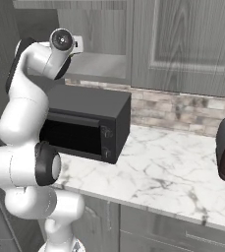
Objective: Pick the oranges from the cabinet and place them in one bowl. Pick the avocado from the sink and place it in the other bowl.
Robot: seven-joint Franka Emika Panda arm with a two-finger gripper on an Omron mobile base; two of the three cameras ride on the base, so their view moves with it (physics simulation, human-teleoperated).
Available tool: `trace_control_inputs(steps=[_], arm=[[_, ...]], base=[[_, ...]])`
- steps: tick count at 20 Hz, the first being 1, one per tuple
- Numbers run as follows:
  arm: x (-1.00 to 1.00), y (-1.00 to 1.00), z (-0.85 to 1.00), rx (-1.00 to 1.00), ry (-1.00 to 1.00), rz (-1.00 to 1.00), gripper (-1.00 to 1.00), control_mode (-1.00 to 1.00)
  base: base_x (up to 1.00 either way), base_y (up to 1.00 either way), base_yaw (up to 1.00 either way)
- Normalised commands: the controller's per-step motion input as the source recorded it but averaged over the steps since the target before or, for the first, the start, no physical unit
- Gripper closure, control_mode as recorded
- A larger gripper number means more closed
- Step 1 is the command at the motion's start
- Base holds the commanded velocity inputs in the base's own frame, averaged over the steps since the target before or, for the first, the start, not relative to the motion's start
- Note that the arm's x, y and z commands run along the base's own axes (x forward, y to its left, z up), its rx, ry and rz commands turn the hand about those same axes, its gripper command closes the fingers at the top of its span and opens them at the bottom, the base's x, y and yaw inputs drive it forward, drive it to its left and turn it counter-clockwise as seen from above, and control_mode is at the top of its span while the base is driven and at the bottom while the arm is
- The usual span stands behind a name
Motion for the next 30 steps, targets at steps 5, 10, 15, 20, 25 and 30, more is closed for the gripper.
trace_control_inputs(steps=[5, 10, 15, 20, 25, 30], arm=[[0.33, 0.08, 0.00, 0.00, 0.00, 0.00, -1.00, -1.00], [0.28, 0.08, -0.02, 0.00, 0.01, 0.00, -1.00, -1.00], [0.26, 0.07, -0.06, 0.00, 0.07, 0.00, -1.00, -1.00], [0.26, 0.09, -0.05, 0.00, 0.07, 0.00, -1.00, -1.00], [0.26, 0.09, -0.05, 0.00, 0.00, 0.00, -1.00, -1.00], [0.24, 0.09, -0.07, 0.00, 0.01, 0.00, -1.00, -1.00]], base=[[0.00, 0.00, 0.00], [0.00, 0.00, 0.00], [0.00, 0.00, 0.00], [0.00, 0.00, 0.00], [0.00, 0.00, 0.00], [0.00, 0.00, 0.00]])
